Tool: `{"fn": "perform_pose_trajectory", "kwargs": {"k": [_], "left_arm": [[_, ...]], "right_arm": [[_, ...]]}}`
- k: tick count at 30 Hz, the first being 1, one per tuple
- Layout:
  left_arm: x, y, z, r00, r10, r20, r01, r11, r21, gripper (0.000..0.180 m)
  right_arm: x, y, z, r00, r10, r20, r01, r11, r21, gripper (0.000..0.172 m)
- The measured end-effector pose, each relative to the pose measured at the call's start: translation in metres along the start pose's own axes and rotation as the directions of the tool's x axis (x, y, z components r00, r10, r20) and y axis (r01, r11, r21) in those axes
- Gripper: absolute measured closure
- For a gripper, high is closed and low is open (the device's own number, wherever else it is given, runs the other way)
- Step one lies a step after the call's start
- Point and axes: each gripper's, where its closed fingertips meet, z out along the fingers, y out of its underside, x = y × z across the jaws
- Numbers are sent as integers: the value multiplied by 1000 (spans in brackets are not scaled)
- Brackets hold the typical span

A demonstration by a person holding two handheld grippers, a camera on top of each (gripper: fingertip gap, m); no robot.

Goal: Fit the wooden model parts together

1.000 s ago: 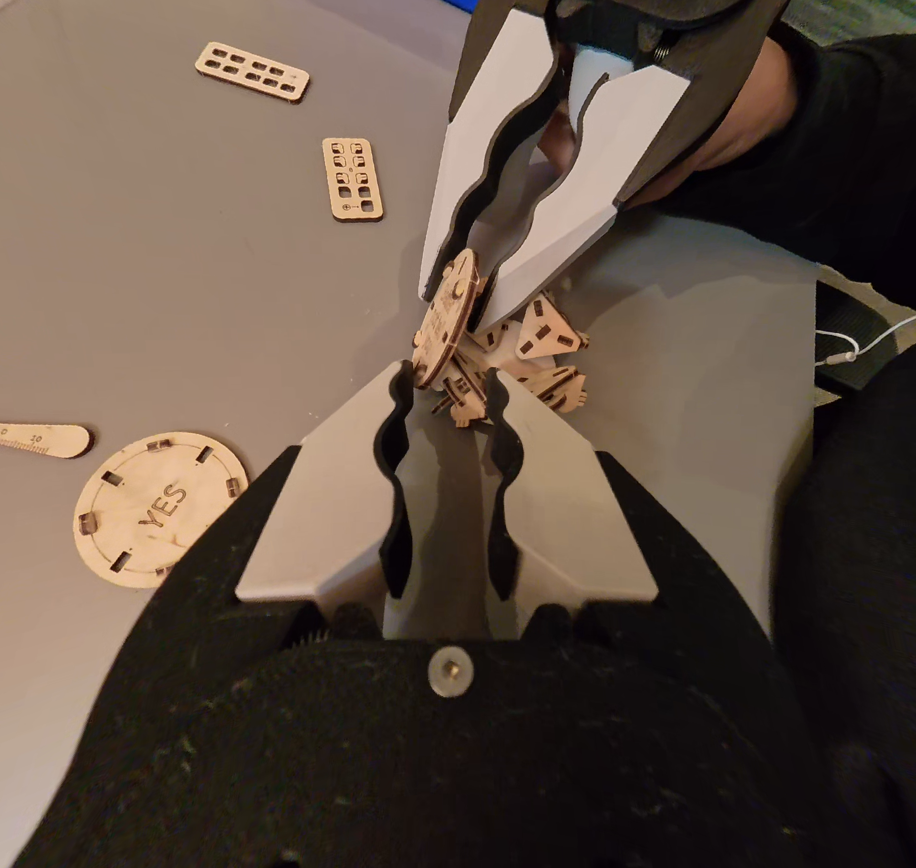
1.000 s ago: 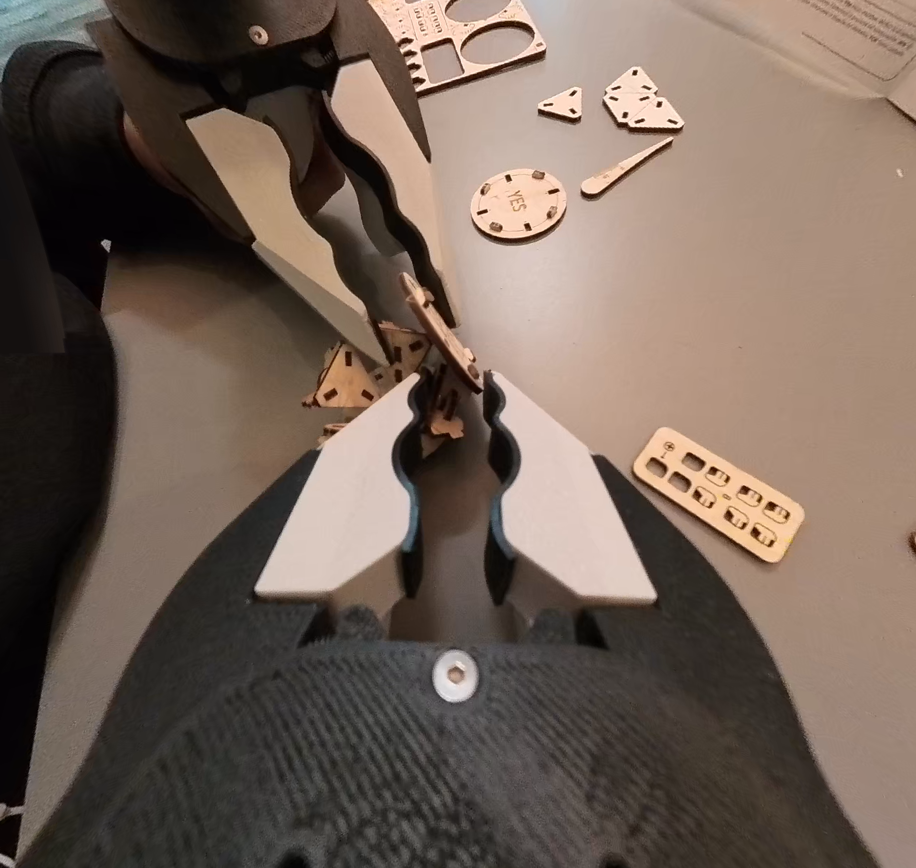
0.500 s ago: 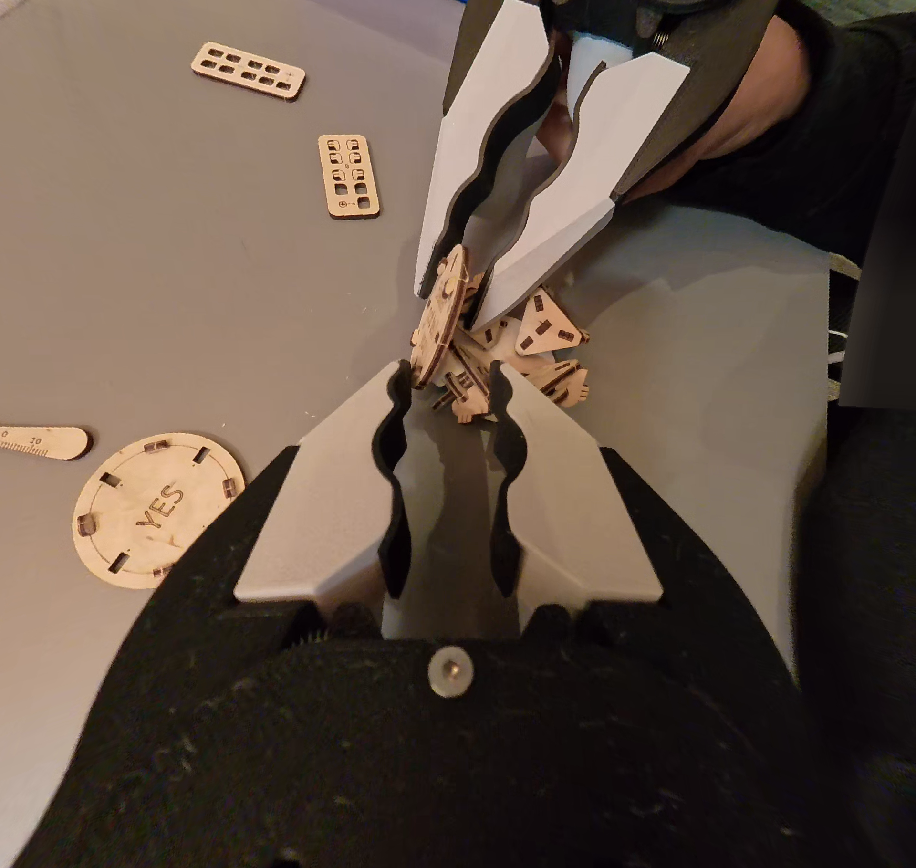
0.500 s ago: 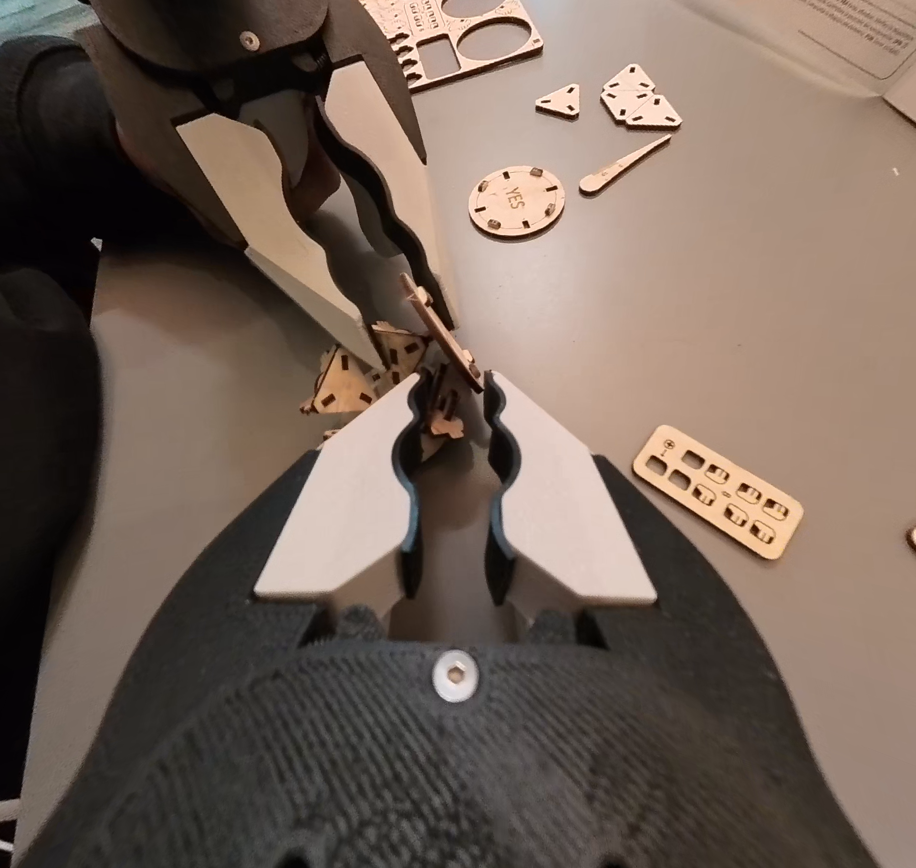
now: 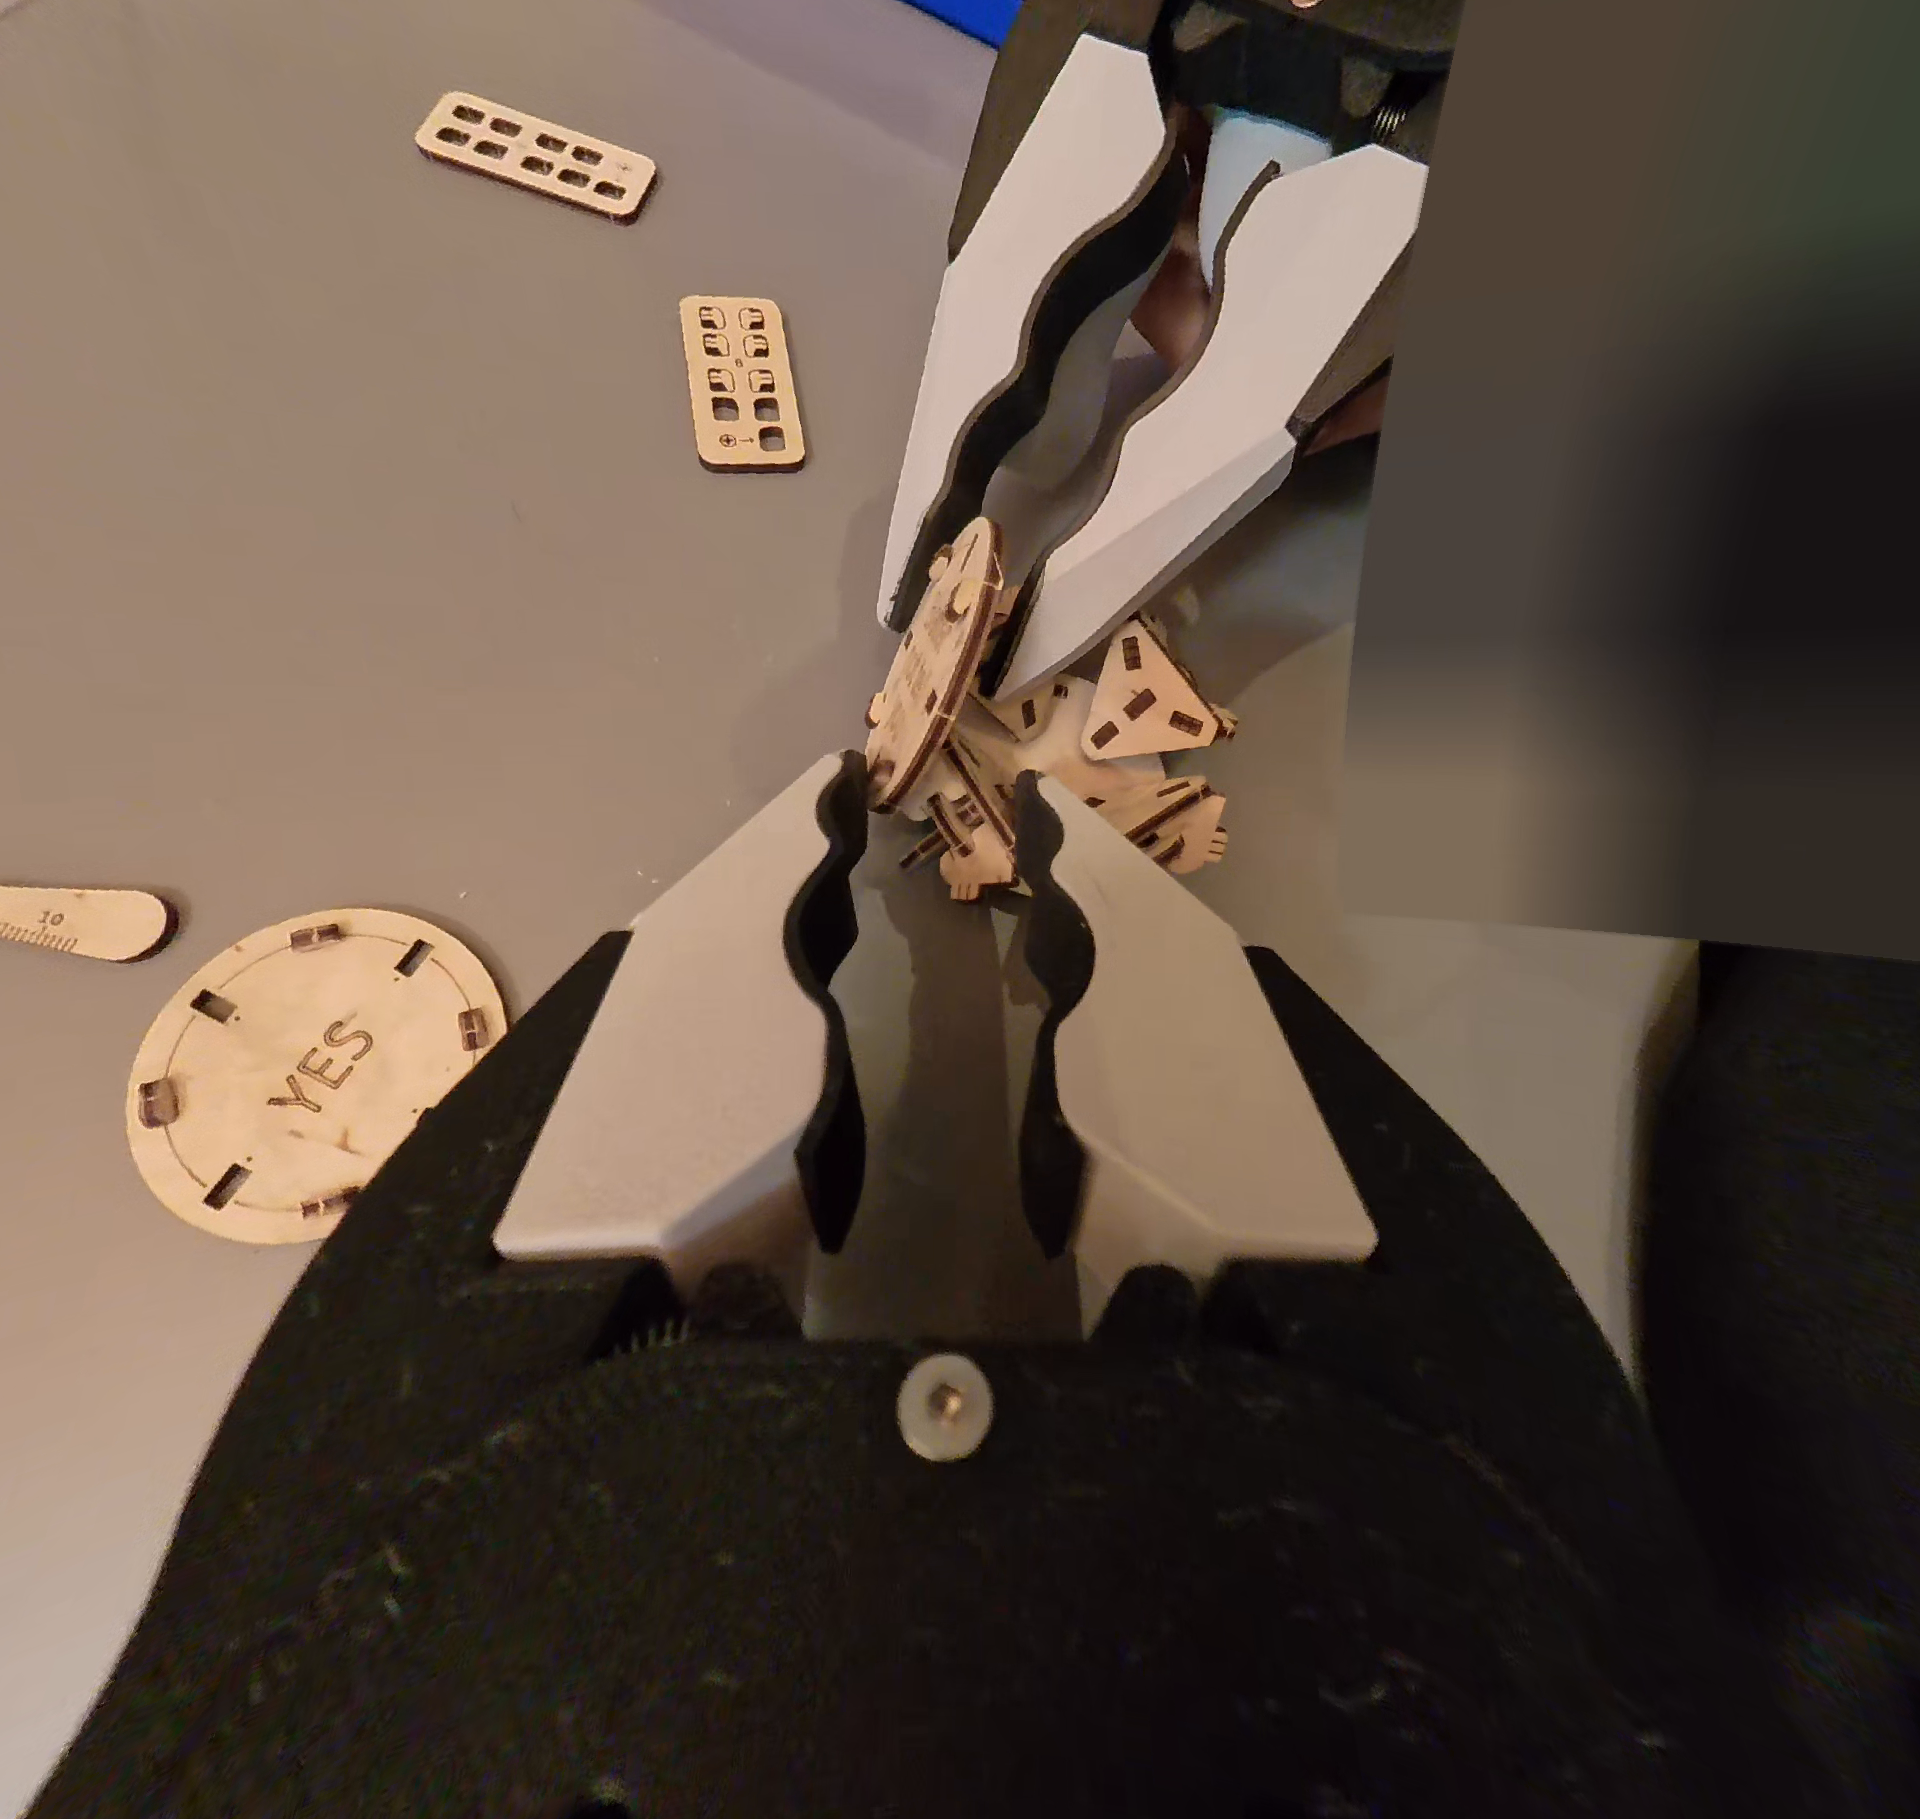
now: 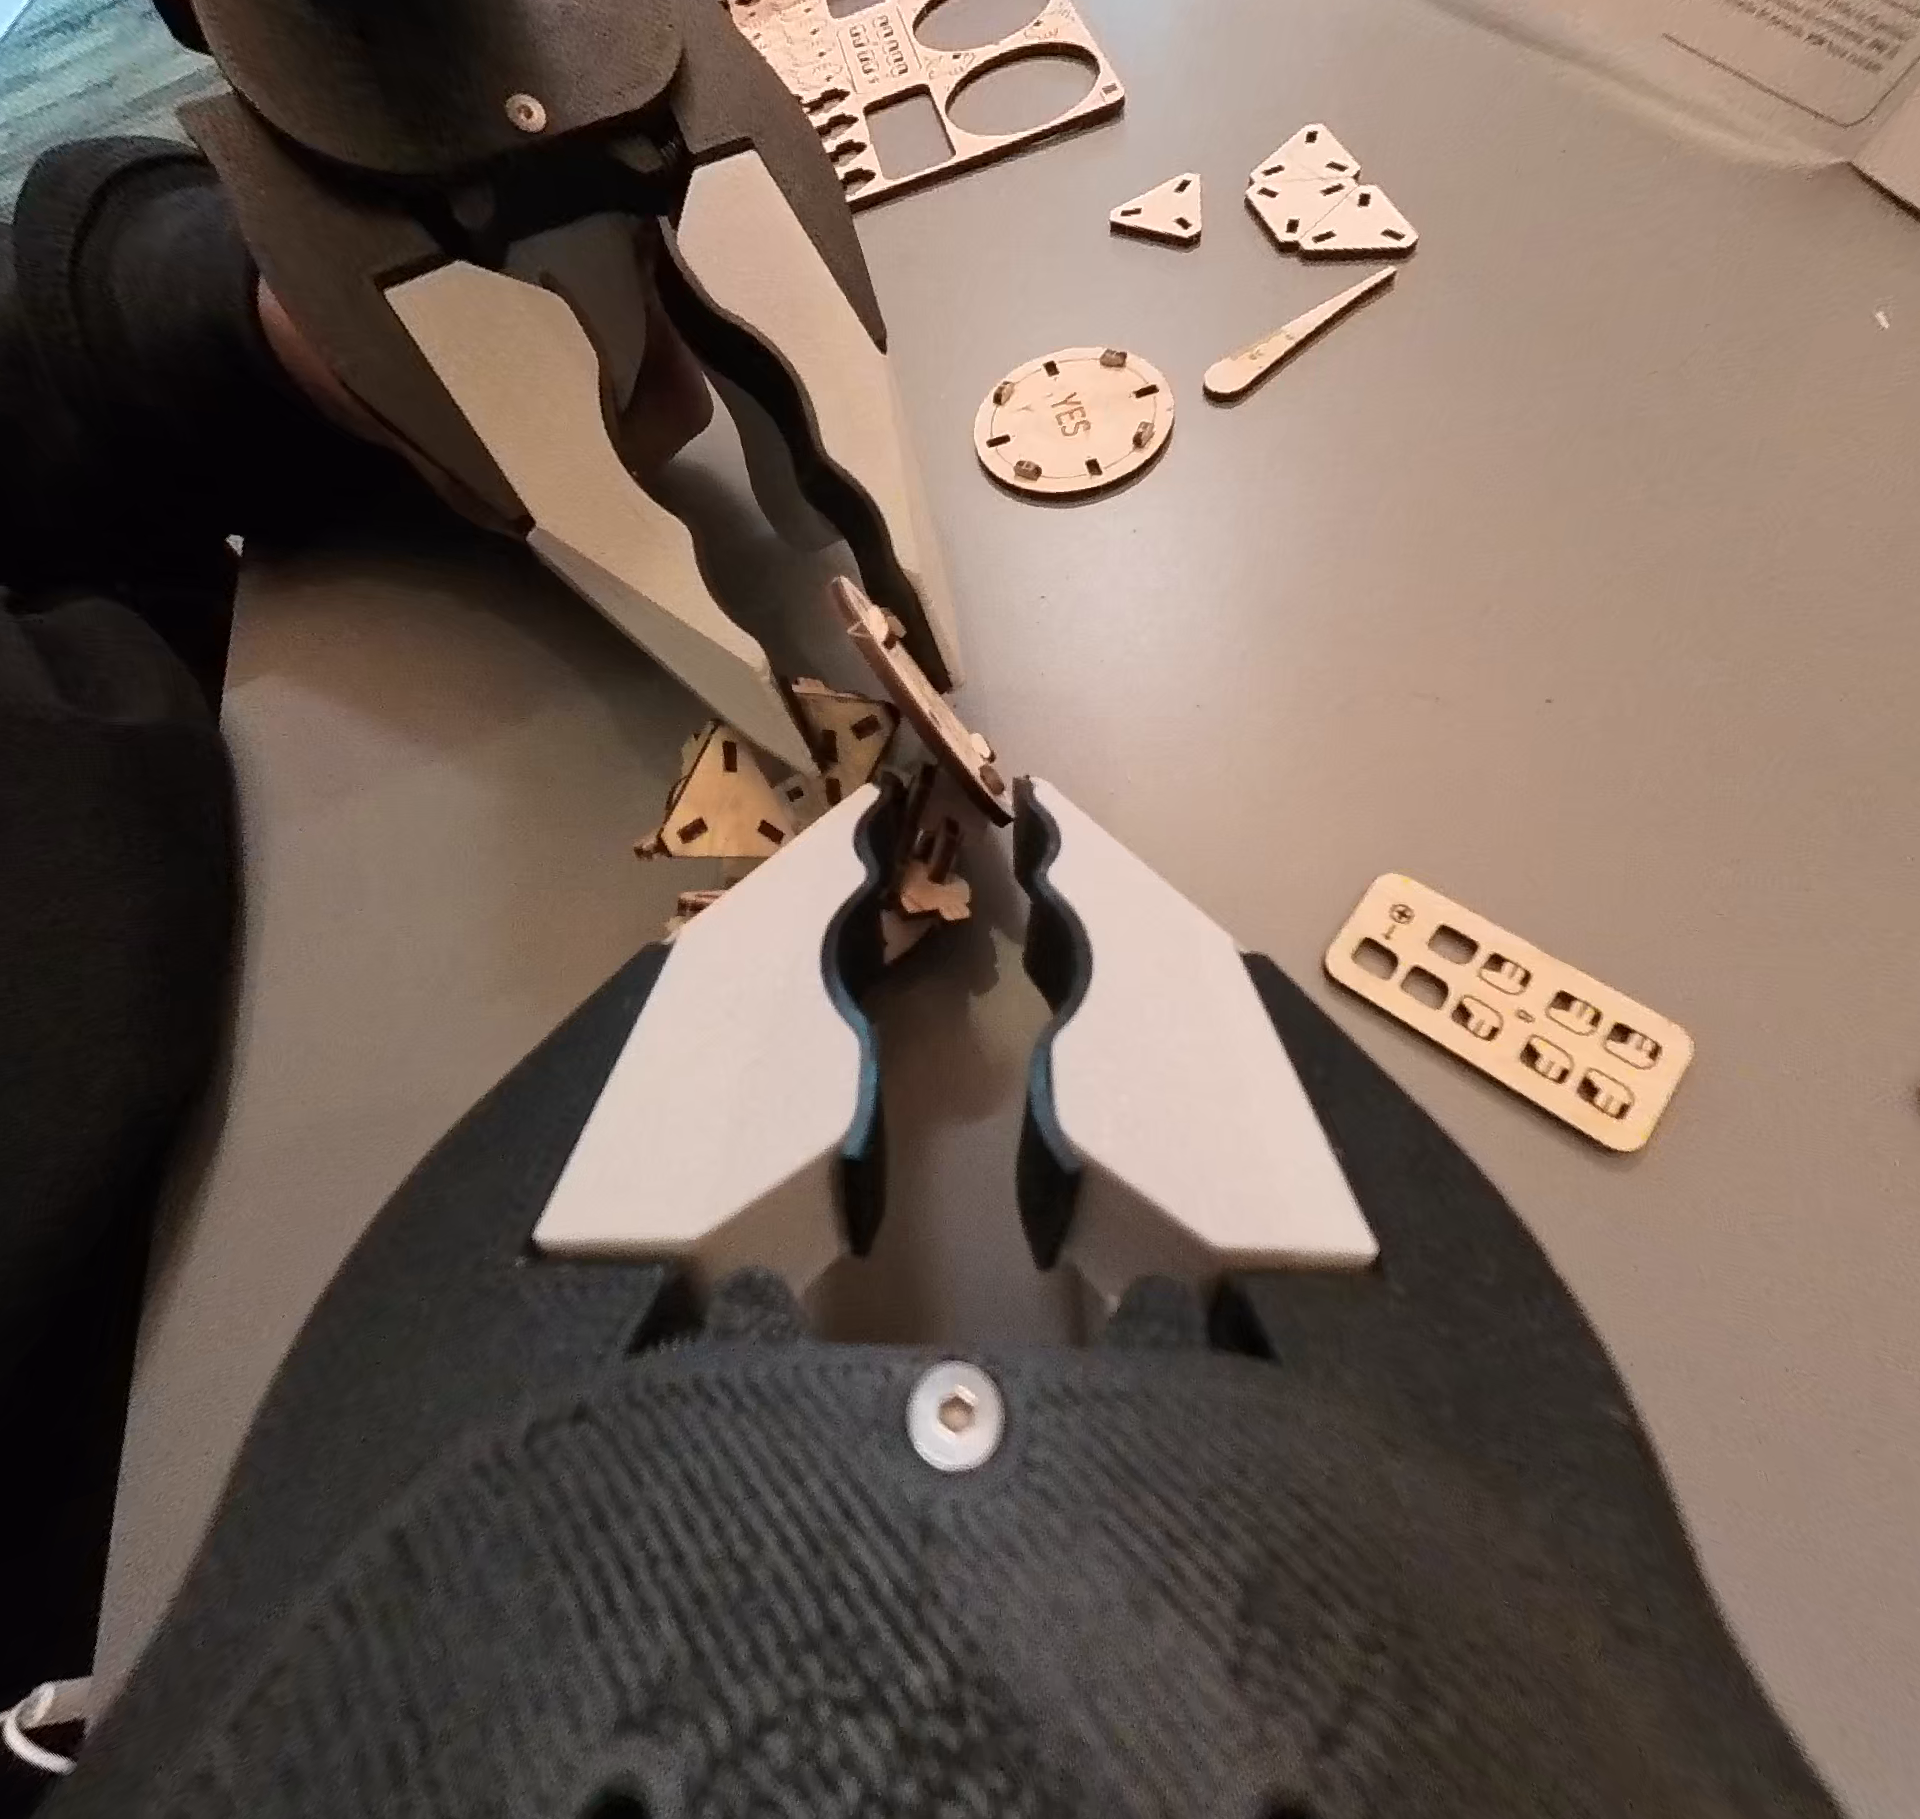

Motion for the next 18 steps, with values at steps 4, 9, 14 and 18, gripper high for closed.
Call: {"fn": "perform_pose_trajectory", "kwargs": {"k": [4, 9, 14, 18], "left_arm": [[0, 1, 0, 1000, 16, 12, -16, 1000, -4, 155], [0, 0, 0, 1000, 3, 14, -3, 1000, -2, 155], [0, 1, 0, 1000, -4, 17, 4, 1000, -3, 155], [0, 0, 0, 1000, -20, 15, 20, 1000, -3, 155]], "right_arm": [[0, 0, 0, 1000, -6, -5, 6, 1000, 0, 152], [0, 0, 0, 1000, -10, -13, 10, 1000, -1, 152], [0, 1, 0, 1000, -1, -11, 1, 1000, -2, 152], [0, 1, 0, 1000, -2, -11, 2, 1000, -5, 152]]}}
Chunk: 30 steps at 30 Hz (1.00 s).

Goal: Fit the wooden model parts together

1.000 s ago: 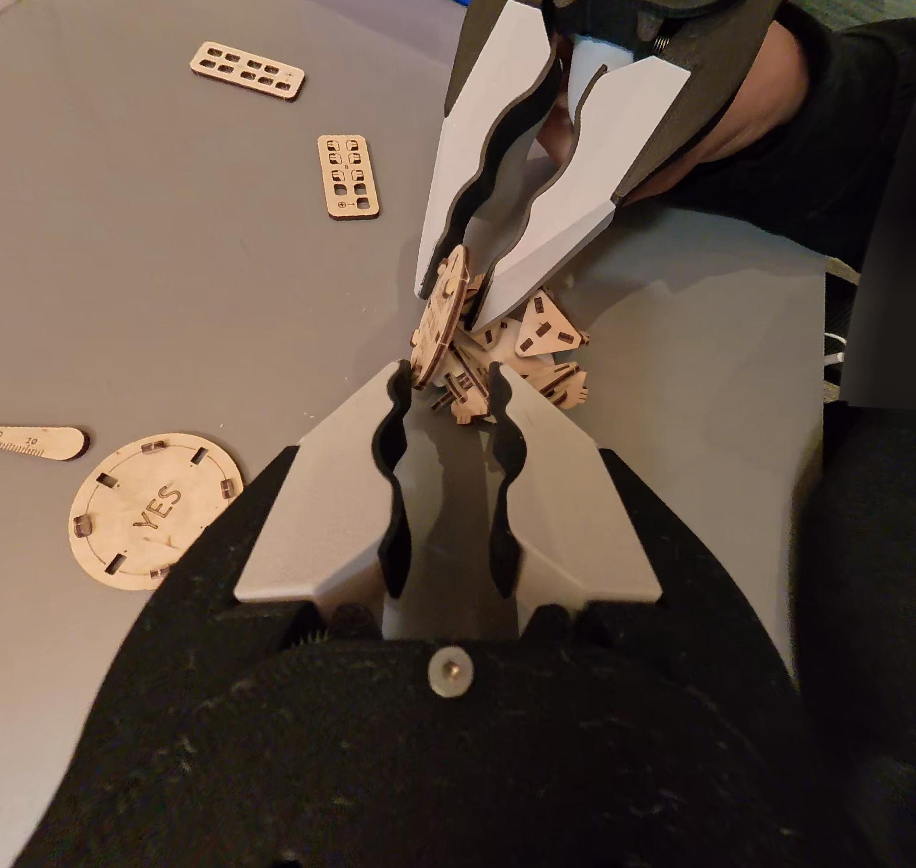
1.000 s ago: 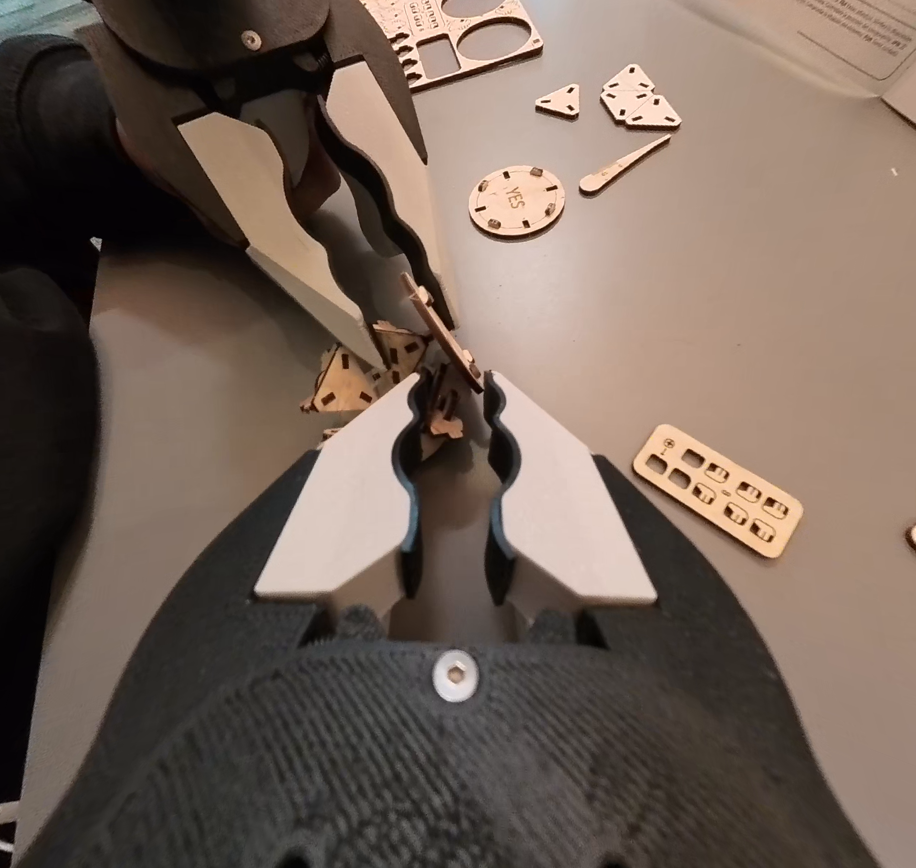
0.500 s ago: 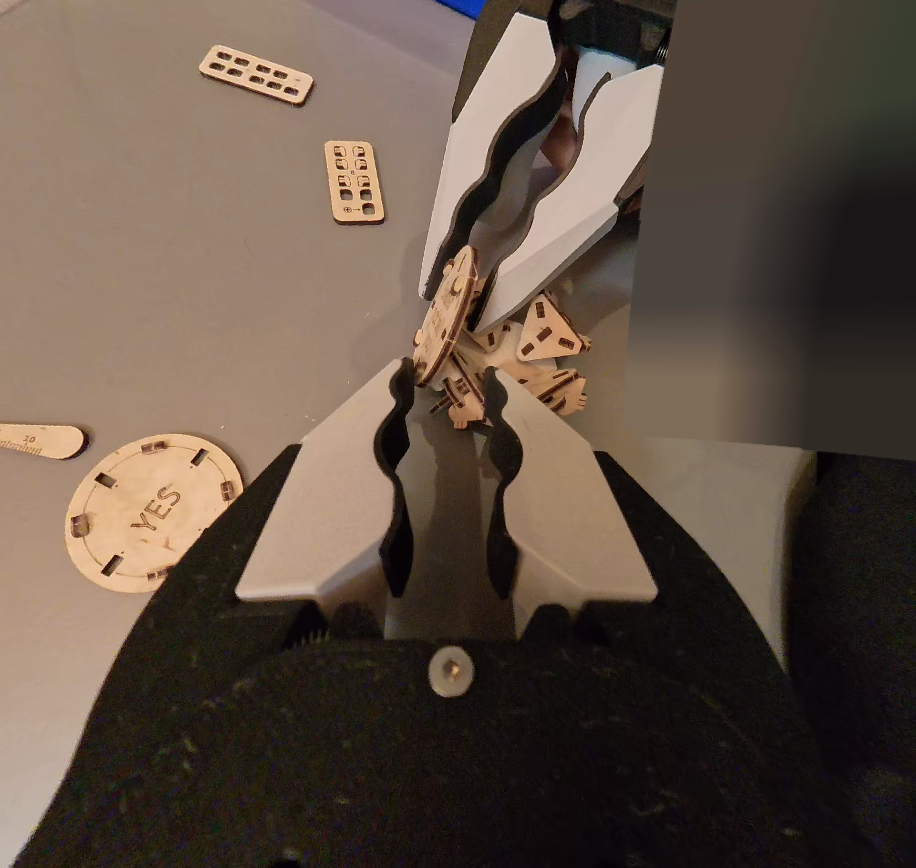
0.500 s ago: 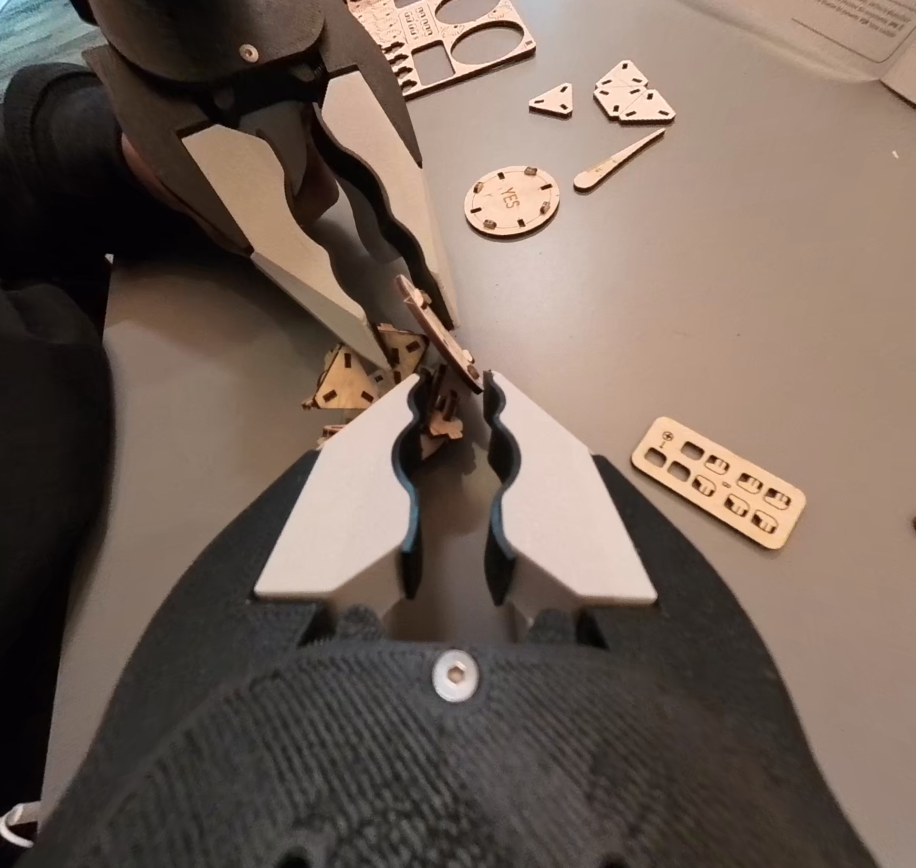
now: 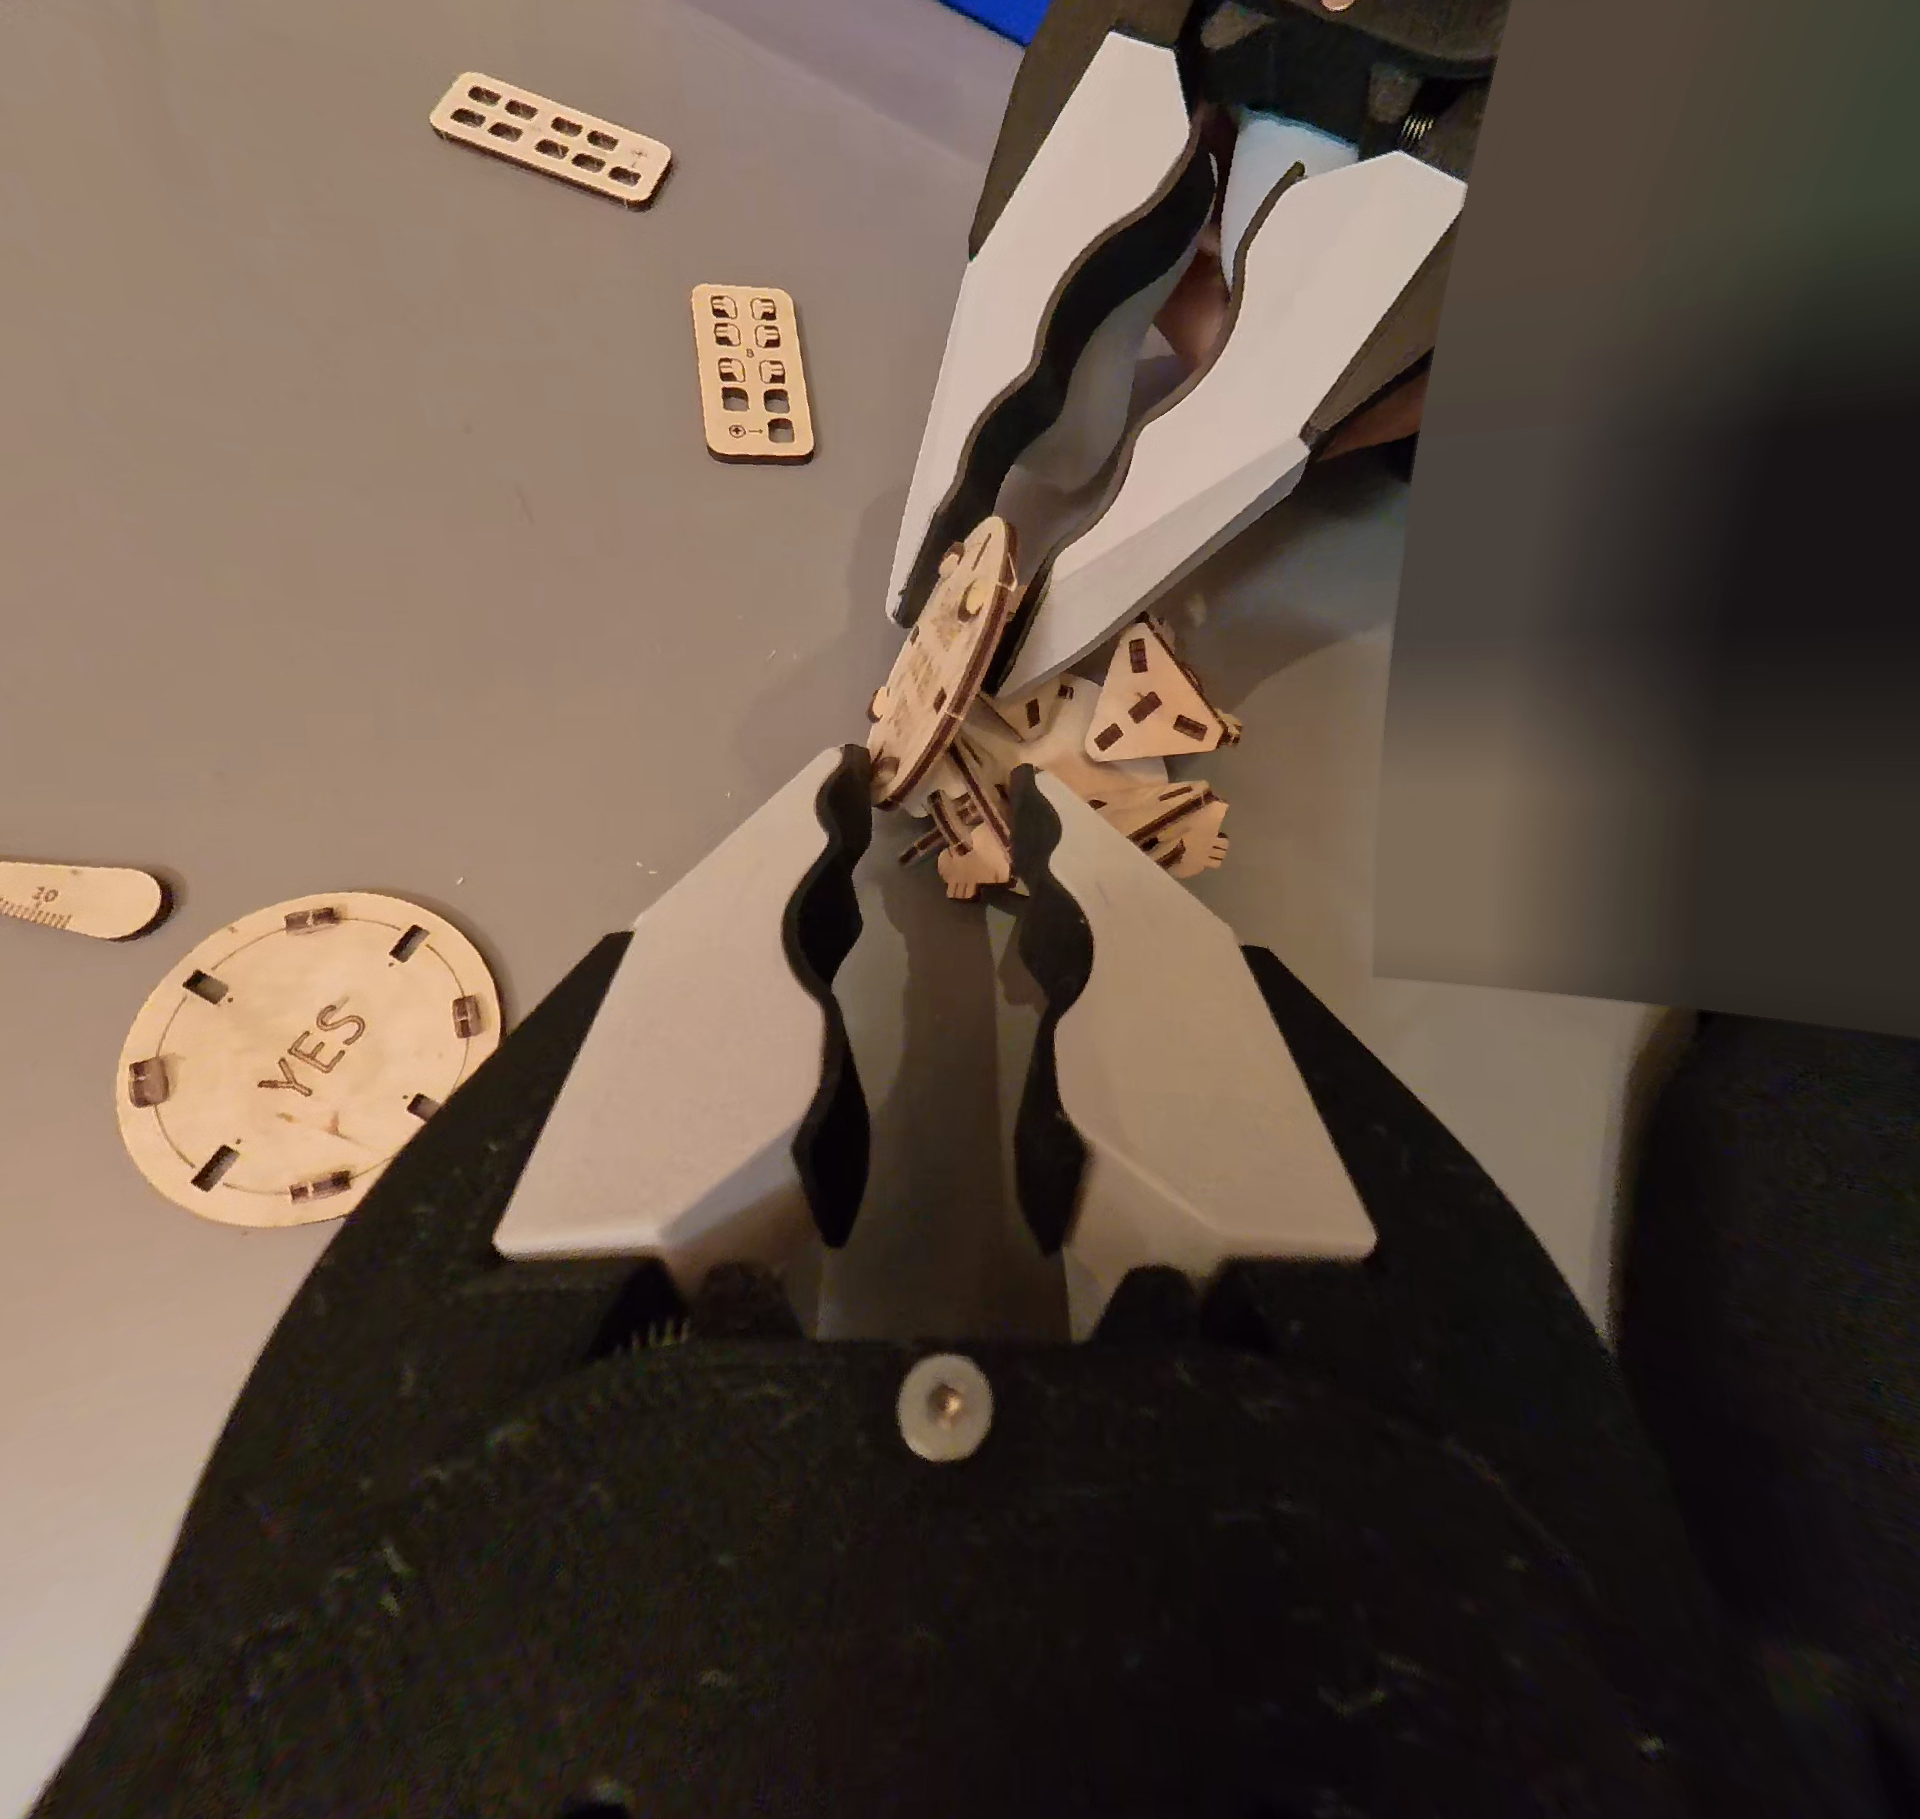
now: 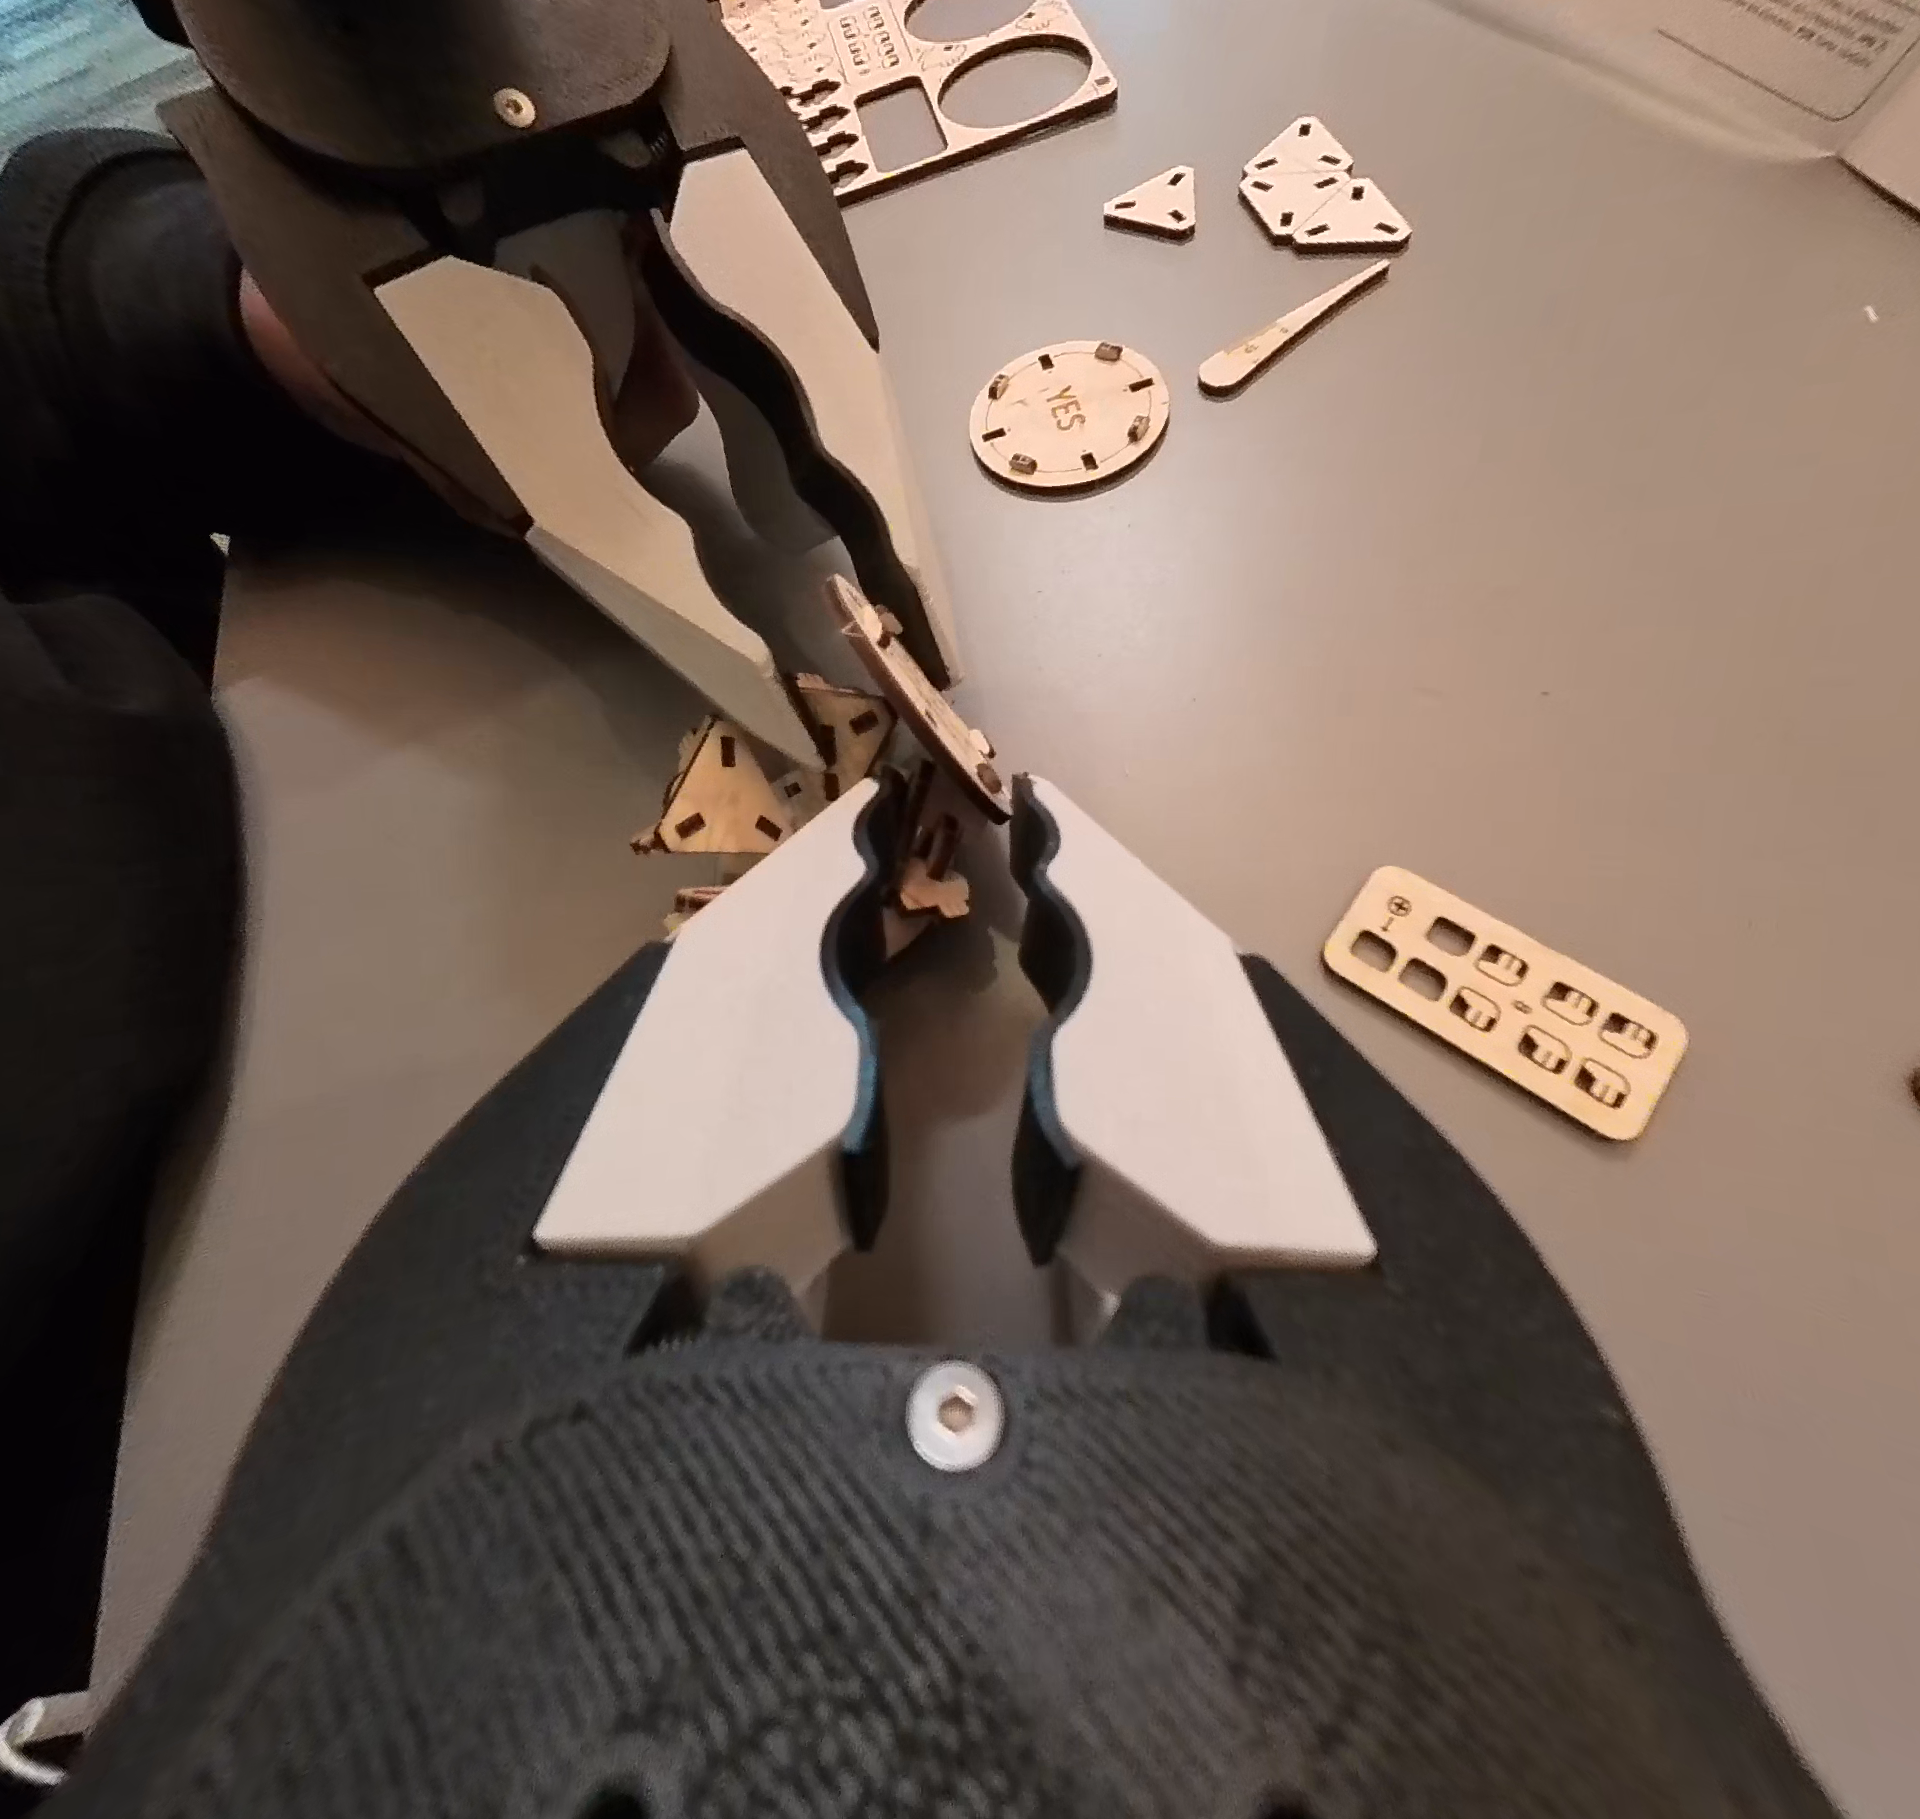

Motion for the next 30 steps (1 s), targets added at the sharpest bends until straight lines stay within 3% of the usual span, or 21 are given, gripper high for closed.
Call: {"fn": "perform_pose_trajectory", "kwargs": {"k": [17, 30], "left_arm": [[1, 0, 1, 999, 50, 12, -50, 999, -4, 155], [51, 16, -7, 964, 207, -166, -212, 977, -13, 157]], "right_arm": [[-2, 1, -1, 1000, -25, -5, 25, 1000, 2, 152], [-57, 23, -17, 992, 71, -108, -68, 997, 37, 150]]}}
